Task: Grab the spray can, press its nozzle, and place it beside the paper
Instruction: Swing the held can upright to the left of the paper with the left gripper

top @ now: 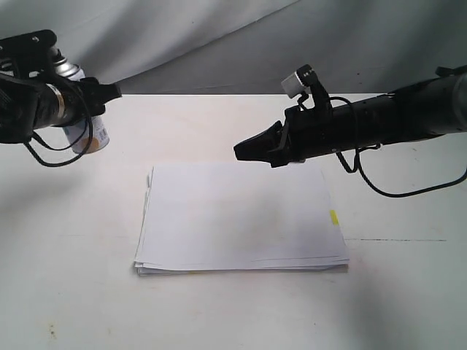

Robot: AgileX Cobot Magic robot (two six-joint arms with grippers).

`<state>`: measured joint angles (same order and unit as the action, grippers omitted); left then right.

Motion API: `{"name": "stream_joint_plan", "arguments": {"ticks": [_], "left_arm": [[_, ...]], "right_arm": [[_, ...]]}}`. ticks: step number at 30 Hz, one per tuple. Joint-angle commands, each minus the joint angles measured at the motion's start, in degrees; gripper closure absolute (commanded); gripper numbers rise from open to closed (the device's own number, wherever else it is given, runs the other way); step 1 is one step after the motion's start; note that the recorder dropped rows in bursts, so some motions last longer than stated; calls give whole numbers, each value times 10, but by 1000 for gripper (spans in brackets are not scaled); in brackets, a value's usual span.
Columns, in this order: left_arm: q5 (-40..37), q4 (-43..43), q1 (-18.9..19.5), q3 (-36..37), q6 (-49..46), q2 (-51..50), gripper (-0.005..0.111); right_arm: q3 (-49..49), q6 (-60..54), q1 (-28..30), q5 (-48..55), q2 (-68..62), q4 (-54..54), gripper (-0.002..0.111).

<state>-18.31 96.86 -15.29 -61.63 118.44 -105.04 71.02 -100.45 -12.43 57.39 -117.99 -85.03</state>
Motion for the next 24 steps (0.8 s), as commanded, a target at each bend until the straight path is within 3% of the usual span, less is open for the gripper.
{"name": "stream_joint_plan", "arguments": {"ticks": [1,3,12,17,24], "left_arm": [[13,-259,13,-53,-330,22,107],[110,-384,26,-62,-495,22,107],[240,-635,44,-57,-760,-52,107],[316,-781,44,-14,-909,-68,107],[396,-911,44,39,-1079,-70,107]], "right_arm": [[-3,0,3,5,6,0,108],[-3,0,3,5,6,0,108],[-3,0,3,5,6,0,108],[-3,0,3,5,6,0,108],[-3,0,3,5,6,0,108]]}}
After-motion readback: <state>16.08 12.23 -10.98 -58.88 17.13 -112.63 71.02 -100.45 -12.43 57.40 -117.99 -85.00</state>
